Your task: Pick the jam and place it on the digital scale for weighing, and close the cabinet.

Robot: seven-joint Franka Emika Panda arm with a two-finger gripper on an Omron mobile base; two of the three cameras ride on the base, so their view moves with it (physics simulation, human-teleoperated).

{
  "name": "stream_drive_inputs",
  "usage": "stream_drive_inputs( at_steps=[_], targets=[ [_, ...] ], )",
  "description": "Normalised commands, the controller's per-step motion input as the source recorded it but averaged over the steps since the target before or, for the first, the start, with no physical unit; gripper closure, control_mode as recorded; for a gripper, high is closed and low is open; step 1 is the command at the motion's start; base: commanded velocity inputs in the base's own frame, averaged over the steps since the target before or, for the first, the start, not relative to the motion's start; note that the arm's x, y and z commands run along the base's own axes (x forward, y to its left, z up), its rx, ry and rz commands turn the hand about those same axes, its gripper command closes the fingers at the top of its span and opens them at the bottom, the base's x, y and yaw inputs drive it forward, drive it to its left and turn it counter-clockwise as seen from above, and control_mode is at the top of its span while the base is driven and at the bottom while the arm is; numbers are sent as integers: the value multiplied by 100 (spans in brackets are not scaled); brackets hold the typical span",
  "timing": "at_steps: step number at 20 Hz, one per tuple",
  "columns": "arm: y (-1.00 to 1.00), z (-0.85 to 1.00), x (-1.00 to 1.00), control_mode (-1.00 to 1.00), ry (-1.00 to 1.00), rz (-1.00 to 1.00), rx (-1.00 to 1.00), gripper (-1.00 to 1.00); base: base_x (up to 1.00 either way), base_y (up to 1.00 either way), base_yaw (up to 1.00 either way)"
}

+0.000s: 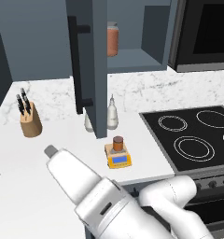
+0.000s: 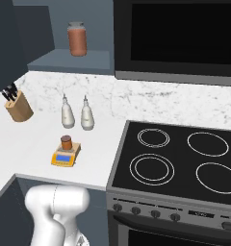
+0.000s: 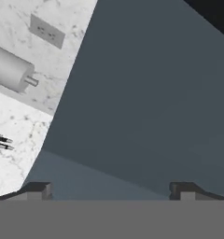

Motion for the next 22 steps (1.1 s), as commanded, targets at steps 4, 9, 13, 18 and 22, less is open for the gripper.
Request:
stream_drive_inputs(
  at_steps=[4, 9, 13, 18, 22],
  targets=[
    [21, -29, 45, -100, 7, 0, 32, -100, 0, 0, 0],
    [50, -5, 30, -100, 0, -10, 2, -100, 0, 0, 0],
    [2, -1, 48, -100, 16, -5, 4, -100, 0, 0, 0],
    [0, 0, 50, -100, 23, 0, 11, -100, 0, 0, 0],
    [-8, 0, 32, -100, 11, 0, 11, -100, 0, 0, 0]
  ],
)
